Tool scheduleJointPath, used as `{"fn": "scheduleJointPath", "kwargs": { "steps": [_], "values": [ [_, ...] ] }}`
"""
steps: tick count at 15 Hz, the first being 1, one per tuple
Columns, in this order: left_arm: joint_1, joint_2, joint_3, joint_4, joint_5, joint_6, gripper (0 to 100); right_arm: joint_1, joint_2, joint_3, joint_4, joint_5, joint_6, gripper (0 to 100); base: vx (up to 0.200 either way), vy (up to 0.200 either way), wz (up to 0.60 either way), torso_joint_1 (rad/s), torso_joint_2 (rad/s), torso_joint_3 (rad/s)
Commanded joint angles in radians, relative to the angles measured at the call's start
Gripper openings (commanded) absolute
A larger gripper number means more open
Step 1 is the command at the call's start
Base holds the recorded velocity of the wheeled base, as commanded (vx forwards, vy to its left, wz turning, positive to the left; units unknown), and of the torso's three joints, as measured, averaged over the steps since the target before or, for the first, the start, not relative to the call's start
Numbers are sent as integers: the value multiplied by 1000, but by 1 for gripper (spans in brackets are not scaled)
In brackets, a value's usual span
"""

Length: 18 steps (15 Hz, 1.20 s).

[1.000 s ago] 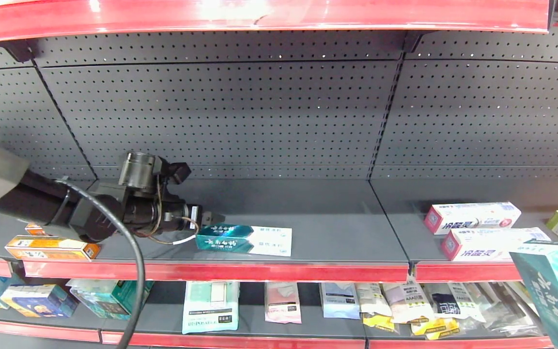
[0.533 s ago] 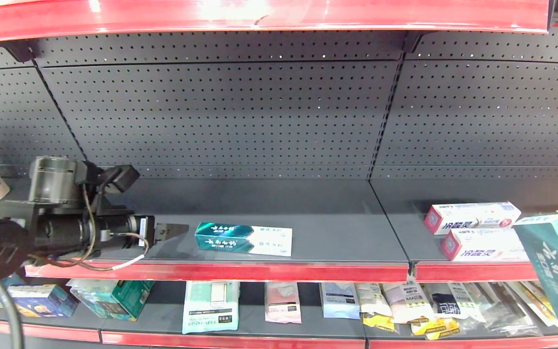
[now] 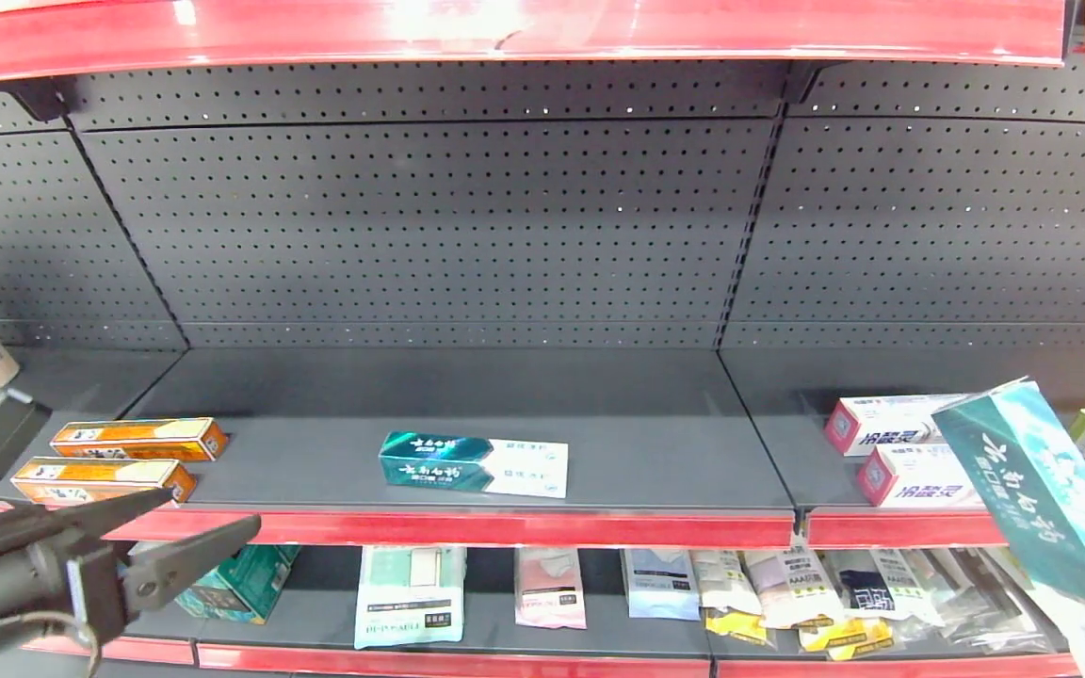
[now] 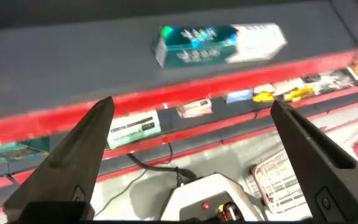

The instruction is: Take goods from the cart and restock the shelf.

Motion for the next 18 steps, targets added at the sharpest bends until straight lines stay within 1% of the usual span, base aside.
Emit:
{"fn": "scheduleJointPath", "kwargs": {
  "steps": [1,2,3,4,5,6,8,9,11,12,13,18],
  "values": [
    [0,-276,112,81,-12,2,100,0,76,-6,-16,0,-2,0,0,0,0,0,0,0],
    [0,-383,149,121,-14,4,100,0,125,-26,-46,0,-2,0,0,0,0,0,0,0],
    [-2,-472,177,150,-14,5,100,3,150,-40,-48,6,-3,0,0,0,0,0,0,0],
    [-3,-567,201,196,-14,13,100,27,171,-55,-48,33,-16,0,0,0,0,0,0,0],
    [-5,-655,210,262,-14,21,100,61,177,-62,-48,33,-29,0,0,0,0,0,0,0],
    [-5,-761,206,351,-14,35,100,92,179,-66,-46,31,-40,0,0,0,0,0,0,0],
    [-3,-928,195,496,-12,62,100,107,180,-72,-46,31,-42,0,0,0,0,0,0,0],
    [-3,-960,197,519,-11,64,100,107,180,-72,-46,31,-42,0,0,0,0,0,0,0],
    [-3,-982,200,521,6,61,100,107,188,-75,-51,31,-42,0,0,0,0,0,0,0],
    [-3,-982,201,518,37,59,100,107,200,-81,-53,29,-43,0,0,0,0,0,0,0],
    [-3,-982,201,518,52,59,100,107,203,-89,-53,31,-42,0,0,0,0,0,0,0],
    [-3,-982,203,516,52,59,100,104,214,-98,-53,34,-42,0,0,0,600,0,-1,3]
  ]
}}
